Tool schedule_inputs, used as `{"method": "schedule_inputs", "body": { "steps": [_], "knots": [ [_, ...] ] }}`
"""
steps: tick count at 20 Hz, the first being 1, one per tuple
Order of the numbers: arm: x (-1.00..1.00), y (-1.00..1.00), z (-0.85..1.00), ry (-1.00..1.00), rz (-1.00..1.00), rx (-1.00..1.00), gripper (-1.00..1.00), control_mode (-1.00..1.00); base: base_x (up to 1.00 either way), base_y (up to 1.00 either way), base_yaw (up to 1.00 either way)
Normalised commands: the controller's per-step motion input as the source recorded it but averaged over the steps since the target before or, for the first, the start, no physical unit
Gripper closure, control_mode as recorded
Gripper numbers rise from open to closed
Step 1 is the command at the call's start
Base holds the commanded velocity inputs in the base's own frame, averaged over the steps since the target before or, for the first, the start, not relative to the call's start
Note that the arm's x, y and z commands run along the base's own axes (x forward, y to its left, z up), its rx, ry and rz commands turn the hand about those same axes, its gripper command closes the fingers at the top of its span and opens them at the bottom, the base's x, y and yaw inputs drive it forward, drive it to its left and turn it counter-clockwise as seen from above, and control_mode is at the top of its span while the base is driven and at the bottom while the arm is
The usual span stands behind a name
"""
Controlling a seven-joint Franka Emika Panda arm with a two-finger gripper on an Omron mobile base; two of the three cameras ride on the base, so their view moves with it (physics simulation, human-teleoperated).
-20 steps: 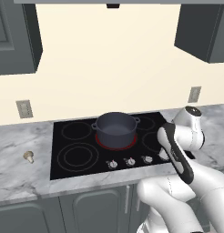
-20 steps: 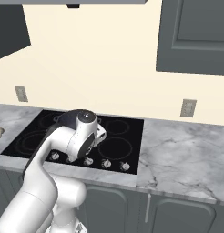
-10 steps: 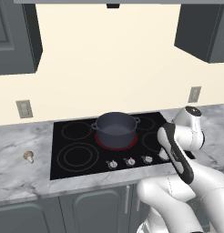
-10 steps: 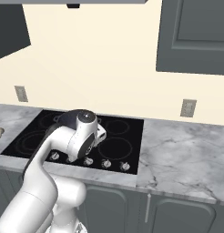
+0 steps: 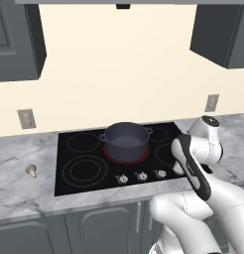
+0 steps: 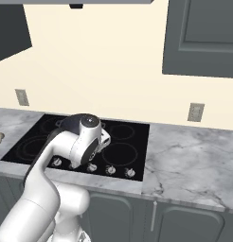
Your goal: Turn on the burner for the pot on the stove. Wait thirty seconds for the pot to heat up. Then add the mushroom to the pot.
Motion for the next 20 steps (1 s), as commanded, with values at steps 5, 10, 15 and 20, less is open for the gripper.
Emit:
{"method": "schedule_inputs", "body": {
  "steps": [5, 10, 15, 20],
  "knots": [
    [0.0, 0.0, 0.0, 0.0, 0.0, 0.0, -1.0, -1.0, 0.0, 0.0, 0.0],
    [0.0, 0.0, 0.0, 0.0, 0.0, 0.0, -1.0, -1.0, 0.0, 0.0, 0.0],
    [0.0, 0.0, 0.0, 0.0, 0.0, 0.0, -1.0, -1.0, 0.0, 0.0, 0.0],
    [0.0, 0.0, 0.0, 0.0, 0.0, 0.0, -1.0, -1.0, 0.0, 0.0, 0.0]
  ]
}}
